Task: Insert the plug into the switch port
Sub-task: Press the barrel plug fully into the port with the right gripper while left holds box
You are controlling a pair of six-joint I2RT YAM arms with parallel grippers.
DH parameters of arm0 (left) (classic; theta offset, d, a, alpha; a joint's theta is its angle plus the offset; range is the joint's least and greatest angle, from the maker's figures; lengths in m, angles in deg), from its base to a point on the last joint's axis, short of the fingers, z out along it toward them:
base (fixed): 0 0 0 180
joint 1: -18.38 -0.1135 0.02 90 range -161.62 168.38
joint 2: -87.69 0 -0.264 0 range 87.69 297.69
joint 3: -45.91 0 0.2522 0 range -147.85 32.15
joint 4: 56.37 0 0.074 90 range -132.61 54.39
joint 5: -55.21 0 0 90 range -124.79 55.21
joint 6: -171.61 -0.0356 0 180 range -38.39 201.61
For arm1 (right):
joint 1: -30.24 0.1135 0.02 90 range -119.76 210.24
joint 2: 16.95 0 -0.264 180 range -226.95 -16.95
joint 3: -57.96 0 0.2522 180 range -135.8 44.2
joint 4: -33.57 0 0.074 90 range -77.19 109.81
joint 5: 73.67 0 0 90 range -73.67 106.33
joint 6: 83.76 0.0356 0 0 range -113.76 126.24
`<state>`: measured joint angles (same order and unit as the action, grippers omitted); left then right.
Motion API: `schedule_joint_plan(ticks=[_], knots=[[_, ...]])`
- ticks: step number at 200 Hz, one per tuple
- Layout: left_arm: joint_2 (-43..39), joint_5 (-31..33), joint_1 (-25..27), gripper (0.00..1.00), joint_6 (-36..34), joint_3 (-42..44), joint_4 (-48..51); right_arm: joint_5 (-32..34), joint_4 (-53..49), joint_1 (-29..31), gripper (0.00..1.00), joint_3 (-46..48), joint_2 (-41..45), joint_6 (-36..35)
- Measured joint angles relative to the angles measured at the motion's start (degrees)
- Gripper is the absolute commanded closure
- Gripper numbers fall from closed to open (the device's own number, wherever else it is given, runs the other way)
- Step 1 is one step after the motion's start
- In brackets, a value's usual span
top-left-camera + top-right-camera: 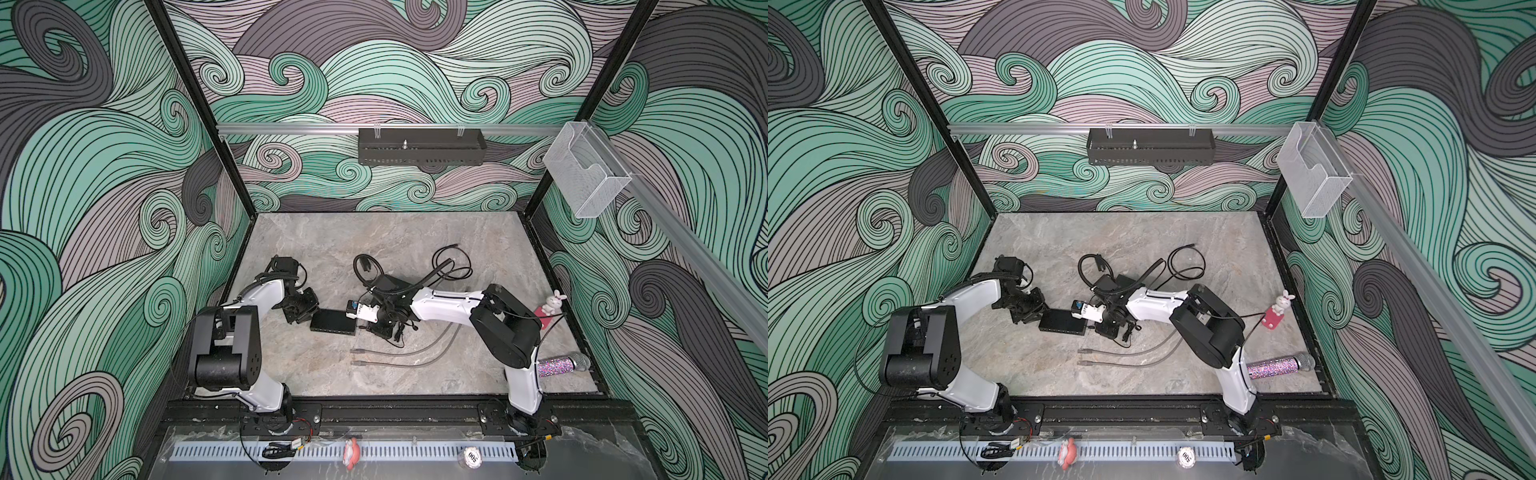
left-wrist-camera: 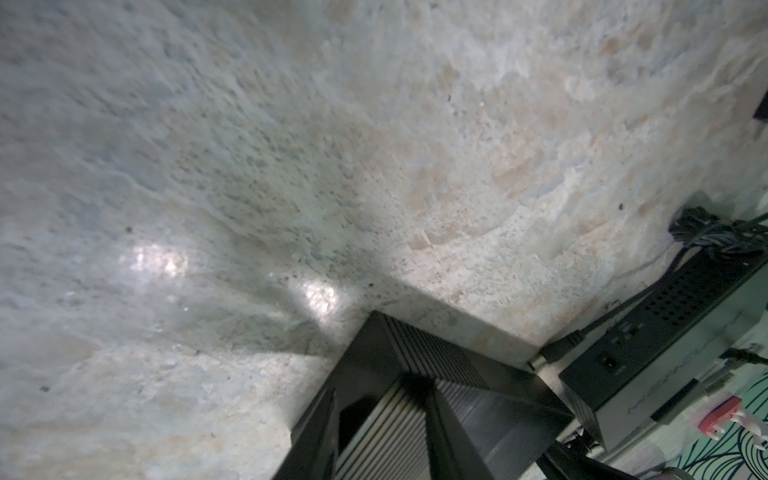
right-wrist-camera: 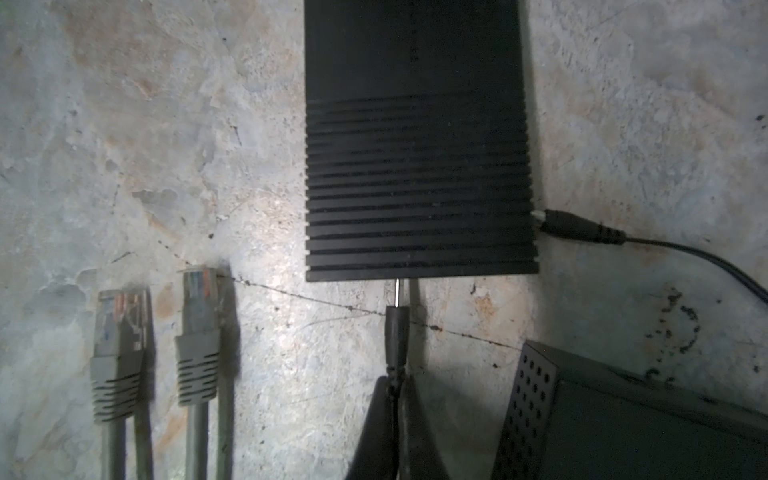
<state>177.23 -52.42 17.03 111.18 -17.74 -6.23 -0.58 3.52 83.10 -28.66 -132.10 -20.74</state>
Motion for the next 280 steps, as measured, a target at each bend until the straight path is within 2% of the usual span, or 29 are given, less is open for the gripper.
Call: schedule_joint_plan(ticks=[208,280], knots=[[0.0,0.0,0.0,0.65,0.0,0.0,0.0,0.3,0.0,0.2,1.00,-0.1,0.8,0.0],[0.1,0.4,0.4,0.65,0.0,-0.2,-0.4,1.0,-5.5,0.3,1.00,-4.9,0.0,-0.7]])
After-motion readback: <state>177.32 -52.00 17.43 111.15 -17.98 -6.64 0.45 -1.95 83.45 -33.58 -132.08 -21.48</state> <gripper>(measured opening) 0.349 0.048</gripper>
